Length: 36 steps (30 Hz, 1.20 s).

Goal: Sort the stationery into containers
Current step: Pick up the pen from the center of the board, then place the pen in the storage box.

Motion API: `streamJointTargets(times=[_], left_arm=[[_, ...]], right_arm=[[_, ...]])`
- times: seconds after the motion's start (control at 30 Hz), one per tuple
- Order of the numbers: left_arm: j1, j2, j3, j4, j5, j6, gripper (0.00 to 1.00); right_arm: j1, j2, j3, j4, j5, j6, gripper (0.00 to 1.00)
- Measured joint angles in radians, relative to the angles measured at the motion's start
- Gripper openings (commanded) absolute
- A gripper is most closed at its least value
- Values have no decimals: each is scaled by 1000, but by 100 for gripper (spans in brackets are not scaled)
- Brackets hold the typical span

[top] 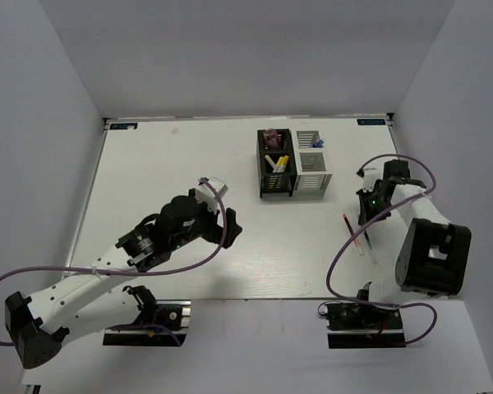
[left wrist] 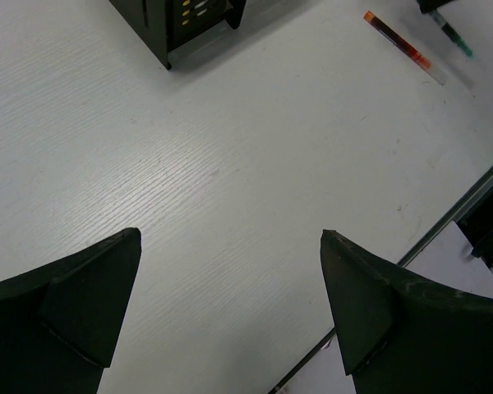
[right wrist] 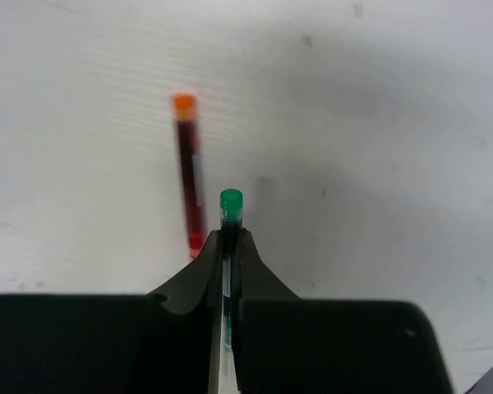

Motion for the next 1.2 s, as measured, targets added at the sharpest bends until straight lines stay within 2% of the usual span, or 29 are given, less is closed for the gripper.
streamJointTargets(times=[0.1, 0.23, 0.5, 0.7, 0.9, 1.17, 1.2], left_arm=[[0, 0, -9, 20, 23, 14, 100], [0, 11, -16, 31, 40, 34, 100], [0, 60, -26, 50, 28, 69, 100], [0, 90, -33, 50, 24, 87, 100], [0, 116, -34, 50, 18, 98, 100], [0, 123, -35, 51, 15, 109, 100], [0, 123, -35, 53, 15, 109, 100]], right_arm=[[0, -71, 93, -37, -112, -49, 0], [18, -120, 234, 11, -308, -109, 0], [102, -45, 330, 230, -599, -126, 0], [142, 83, 459, 367, -700, -64, 0], [156, 190, 653, 393, -760, -5, 0], [214, 308, 679, 463, -812, 67, 4], [223, 329, 678, 464, -813, 70, 7]])
